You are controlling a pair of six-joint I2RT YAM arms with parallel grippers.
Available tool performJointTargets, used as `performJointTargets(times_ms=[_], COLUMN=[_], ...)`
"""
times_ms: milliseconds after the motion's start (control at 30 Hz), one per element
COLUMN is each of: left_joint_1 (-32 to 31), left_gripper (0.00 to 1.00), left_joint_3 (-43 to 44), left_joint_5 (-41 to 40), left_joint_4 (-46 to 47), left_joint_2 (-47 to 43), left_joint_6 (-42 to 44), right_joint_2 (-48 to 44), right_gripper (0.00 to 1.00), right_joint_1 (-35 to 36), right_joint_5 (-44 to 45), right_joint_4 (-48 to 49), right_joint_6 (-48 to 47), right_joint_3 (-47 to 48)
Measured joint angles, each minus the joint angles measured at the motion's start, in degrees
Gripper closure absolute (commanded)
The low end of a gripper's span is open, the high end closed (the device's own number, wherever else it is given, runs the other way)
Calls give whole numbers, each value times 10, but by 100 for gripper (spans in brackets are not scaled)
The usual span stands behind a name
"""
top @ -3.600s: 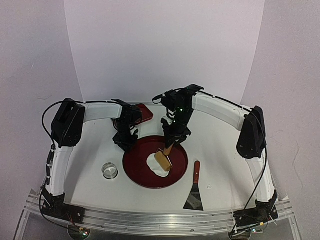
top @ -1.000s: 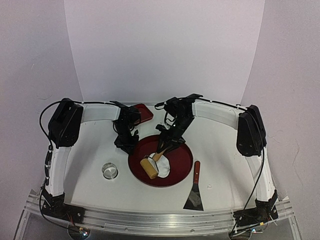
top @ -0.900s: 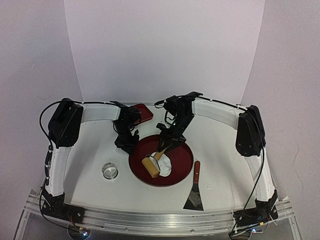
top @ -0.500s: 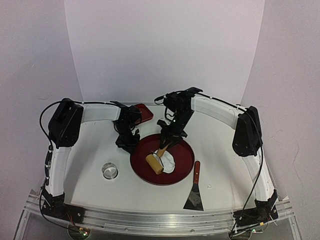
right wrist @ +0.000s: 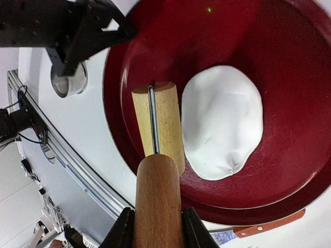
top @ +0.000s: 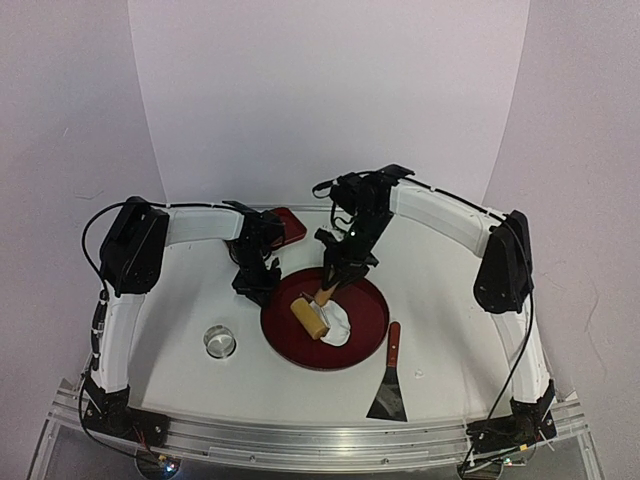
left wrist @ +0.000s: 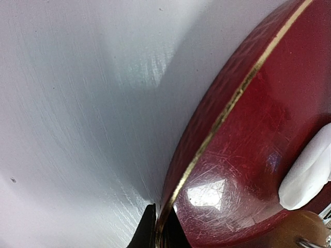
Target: Roll out the dumpling wrappers from the dough
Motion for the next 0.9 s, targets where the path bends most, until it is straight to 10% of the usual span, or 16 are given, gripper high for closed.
performJointTargets(times_ms=[467,900], left_joint_1=[-4,4], left_gripper=[40,17], left_joint_3=[11,68], left_joint_5=[-65,-117], left_joint_4=[-17,-60], left_joint_2=[2,-46], left_joint_6=[-12,-22], right_joint_2=[-154,-105], right_gripper=[100,100], right_joint_1=[-115,-302], right_joint_5=[176,95], right_joint_4=[60,150], right_joint_6=[90,145], right_joint_3=[-8,-135])
